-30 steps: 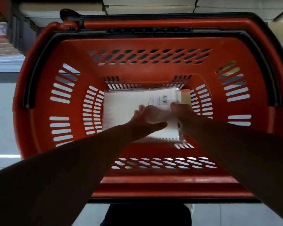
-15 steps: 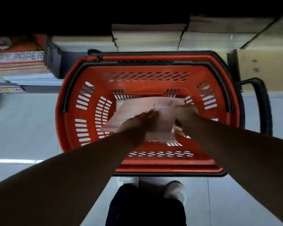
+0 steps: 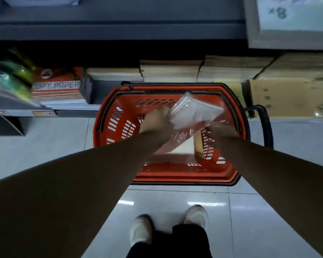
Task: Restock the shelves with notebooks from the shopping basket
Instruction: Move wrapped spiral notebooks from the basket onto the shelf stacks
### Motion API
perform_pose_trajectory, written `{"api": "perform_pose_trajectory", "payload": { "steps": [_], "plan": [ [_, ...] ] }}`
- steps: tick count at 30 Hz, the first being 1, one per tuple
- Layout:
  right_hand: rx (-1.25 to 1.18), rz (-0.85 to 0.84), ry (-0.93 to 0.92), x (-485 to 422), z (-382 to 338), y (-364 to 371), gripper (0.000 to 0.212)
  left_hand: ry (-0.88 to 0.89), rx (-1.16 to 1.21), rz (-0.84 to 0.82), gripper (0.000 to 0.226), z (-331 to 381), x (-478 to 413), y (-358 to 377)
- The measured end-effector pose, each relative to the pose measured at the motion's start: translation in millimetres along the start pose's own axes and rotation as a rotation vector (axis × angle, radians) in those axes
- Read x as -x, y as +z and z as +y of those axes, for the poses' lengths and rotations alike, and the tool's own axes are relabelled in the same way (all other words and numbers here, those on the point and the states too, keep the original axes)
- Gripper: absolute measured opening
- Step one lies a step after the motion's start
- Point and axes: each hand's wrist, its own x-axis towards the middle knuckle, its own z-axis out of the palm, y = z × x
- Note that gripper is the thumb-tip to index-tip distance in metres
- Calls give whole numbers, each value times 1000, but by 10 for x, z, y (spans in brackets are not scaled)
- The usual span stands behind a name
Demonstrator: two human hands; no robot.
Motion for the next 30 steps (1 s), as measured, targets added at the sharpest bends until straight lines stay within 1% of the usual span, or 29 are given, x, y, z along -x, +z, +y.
{"api": "perform_pose_trajectory", "payload": {
  "steps": [1, 2, 3, 5, 7, 9, 11, 13, 15, 17, 19, 22, 25, 27, 30],
  "plan": [
    [41, 7, -19, 53, -30, -56, 13, -16, 45, -12, 10, 68, 25, -58],
    [77, 26, -49, 107, -64, -111, 14, -32, 106, -33, 12, 134, 49, -117],
    [113, 46, -91, 174, -98, -154, 18, -37, 178, -43, 16, 209, 71, -177],
    [123, 26, -166, 333, -141, -204, 26, -47, 301, -57, 26, 341, 118, -314],
    [87, 23, -199, 515, -181, -232, 32, -56, 390, -67, 32, 465, 171, -451],
    [48, 94, -208, 662, -246, -239, 32, -85, 511, -77, 33, 556, 210, -559],
    [-61, 151, -189, 816, -348, -265, 30, -107, 645, -100, 32, 627, 264, -686],
    [-108, 190, -183, 968, -450, -320, 36, -125, 728, -130, 30, 682, 330, -815],
    [-45, 188, -223, 1115, -522, -404, 36, -128, 763, -164, 31, 728, 397, -949],
    [-23, 167, -226, 1282, -593, -476, 35, -125, 804, -190, 31, 784, 474, -1100],
    [-44, 194, -202, 1453, -668, -534, 40, -120, 813, -195, 29, 859, 538, -1276],
    [-96, 207, -183, 1714, -834, -597, 48, -103, 812, -160, 23, 1013, 611, -1565],
    [-130, 232, -199, 2044, -1021, -647, 49, -81, 733, -146, 13, 1222, 700, -1878],
    [-115, 263, -237, 2245, -1099, -688, 45, -61, 701, -169, 15, 1358, 744, -2051],
    [-111, 253, -341, 2596, -1183, -799, 39, -39, 686, -194, 29, 1569, 861, -2335]
  ]
}}
